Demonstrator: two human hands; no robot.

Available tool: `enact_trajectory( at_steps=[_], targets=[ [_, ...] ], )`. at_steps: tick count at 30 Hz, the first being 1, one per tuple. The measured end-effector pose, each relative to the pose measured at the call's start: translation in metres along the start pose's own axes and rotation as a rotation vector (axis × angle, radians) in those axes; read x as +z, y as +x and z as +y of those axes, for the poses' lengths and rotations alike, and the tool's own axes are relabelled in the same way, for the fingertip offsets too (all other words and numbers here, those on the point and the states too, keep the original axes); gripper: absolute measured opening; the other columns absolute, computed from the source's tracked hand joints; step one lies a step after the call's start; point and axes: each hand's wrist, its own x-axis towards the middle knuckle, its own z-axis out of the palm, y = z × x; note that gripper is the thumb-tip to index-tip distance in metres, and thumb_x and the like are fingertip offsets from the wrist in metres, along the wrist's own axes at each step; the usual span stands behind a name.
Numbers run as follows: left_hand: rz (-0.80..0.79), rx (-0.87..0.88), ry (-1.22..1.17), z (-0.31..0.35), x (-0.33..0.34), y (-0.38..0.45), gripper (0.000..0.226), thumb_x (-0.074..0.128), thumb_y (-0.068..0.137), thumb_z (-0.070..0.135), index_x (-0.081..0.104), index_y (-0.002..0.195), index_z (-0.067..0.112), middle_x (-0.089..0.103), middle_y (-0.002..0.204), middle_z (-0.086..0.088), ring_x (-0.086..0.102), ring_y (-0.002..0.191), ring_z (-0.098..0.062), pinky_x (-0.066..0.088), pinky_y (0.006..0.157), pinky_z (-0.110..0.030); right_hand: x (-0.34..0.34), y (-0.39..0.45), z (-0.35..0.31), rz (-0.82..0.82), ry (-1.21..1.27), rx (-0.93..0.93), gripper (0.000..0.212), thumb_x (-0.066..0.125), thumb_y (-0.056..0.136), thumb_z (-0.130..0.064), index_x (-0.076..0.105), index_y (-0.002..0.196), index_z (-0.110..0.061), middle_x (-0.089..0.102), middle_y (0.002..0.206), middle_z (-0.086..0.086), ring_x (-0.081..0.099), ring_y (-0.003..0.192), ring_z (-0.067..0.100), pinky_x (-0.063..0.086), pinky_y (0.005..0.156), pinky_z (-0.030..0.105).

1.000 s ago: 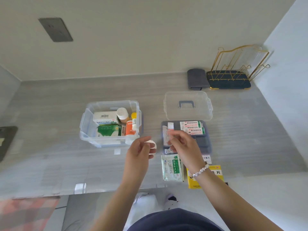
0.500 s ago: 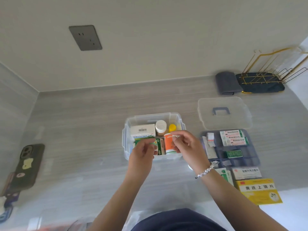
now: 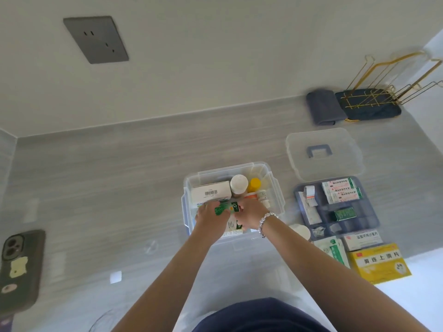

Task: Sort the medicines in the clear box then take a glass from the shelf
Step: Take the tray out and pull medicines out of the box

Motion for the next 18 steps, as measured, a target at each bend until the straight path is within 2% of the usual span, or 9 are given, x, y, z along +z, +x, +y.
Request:
enact_trajectory(
  at_steps=[4,5,7,9,10,12,14,16,18],
  targets=[
    [-0.010,-0.012,-0.033,-0.002,-0.002,-0.001,0.037,0.050,0.086,0.017,0.053,0.123,0.012,0.049,0.128,-0.009,0.045,0.119,-0.030,0.040,0.102,-0.048,0.008,0.013,-0.003,-0.040,0.024,0.084,0.025,0.045,0.091,-0.027,0.063,0.090,-0.010,0.071,0.089,0.010,0.061,0.061,0.019,0.054,0.067,0.030],
    [-0.010,-0.016,-0.049,-0.003,-0.003,-0.002,0.040,0.050,0.087,0.017,0.051,0.127,0.011,0.048,0.130,-0.008,0.045,0.120,-0.030,0.039,0.103,-0.047,0.009,0.014,-0.005,-0.033,0.027,0.072,0.022,0.046,0.091,-0.029,0.061,0.083,-0.014,0.069,0.082,0.008,0.059,0.059,0.018,0.053,0.065,0.029],
    [0.009,0.004,-0.081,-0.003,-0.005,-0.003,0.038,0.050,0.088,0.017,0.052,0.126,0.010,0.048,0.128,-0.006,0.046,0.118,-0.027,0.040,0.103,-0.044,0.009,0.015,-0.005,0.018,0.096,0.023,0.016,0.051,0.089,-0.028,0.063,0.093,-0.019,0.065,0.079,0.005,0.060,0.069,0.020,0.052,0.066,0.029],
    [0.042,0.032,-0.123,-0.002,-0.006,-0.005,0.030,0.050,0.089,0.015,0.056,0.118,0.010,0.050,0.119,-0.003,0.048,0.111,-0.023,0.042,0.095,-0.036,0.005,0.013,-0.005,0.035,0.175,0.006,0.026,0.056,0.087,-0.029,0.062,0.111,-0.020,0.066,0.085,0.006,0.061,0.076,0.021,0.053,0.071,0.029],
    [0.050,0.044,-0.139,-0.002,-0.006,-0.007,0.027,0.050,0.089,0.013,0.057,0.115,0.010,0.050,0.115,-0.002,0.048,0.108,-0.021,0.042,0.088,-0.032,0.003,0.013,-0.004,0.016,0.205,0.007,0.028,0.058,0.086,-0.031,0.062,0.111,-0.019,0.066,0.083,0.005,0.061,0.076,0.021,0.052,0.070,0.028],
    [0.053,0.071,-0.156,-0.001,-0.007,-0.010,0.026,0.047,0.090,0.012,0.057,0.114,0.011,0.050,0.110,0.001,0.048,0.104,-0.020,0.039,0.080,-0.026,0.000,0.010,-0.003,-0.014,0.227,0.011,0.018,0.059,0.086,-0.033,0.065,0.090,-0.017,0.063,0.071,0.002,0.059,0.073,0.019,0.048,0.064,0.024],
    [0.062,0.074,-0.175,-0.001,-0.009,-0.014,0.029,0.046,0.091,0.012,0.055,0.118,0.015,0.049,0.111,0.003,0.047,0.103,-0.017,0.038,0.074,-0.020,-0.007,0.005,-0.002,-0.005,0.240,0.015,0.026,0.058,0.087,-0.033,0.058,0.070,-0.014,0.068,0.081,0.009,0.063,0.079,0.022,0.052,0.072,0.029],
    [0.089,0.069,-0.195,0.000,-0.011,-0.019,0.033,0.045,0.092,0.014,0.051,0.124,0.019,0.046,0.114,0.007,0.045,0.102,-0.012,0.038,0.076,-0.018,-0.016,-0.004,0.001,0.028,0.286,0.021,0.035,0.057,0.088,-0.032,0.064,0.081,0.002,0.069,0.092,0.018,0.065,0.087,0.028,0.053,0.085,0.041],
    [0.135,0.108,-0.177,-0.001,-0.013,-0.027,0.034,0.044,0.094,0.017,0.048,0.127,0.024,0.042,0.115,0.013,0.042,0.104,-0.006,0.035,0.084,-0.019,-0.027,-0.016,0.004,0.044,0.405,0.024,0.038,0.058,0.087,-0.030,0.065,0.095,0.007,0.070,0.094,0.018,0.068,0.087,0.028,0.055,0.083,0.040]
  ],
)
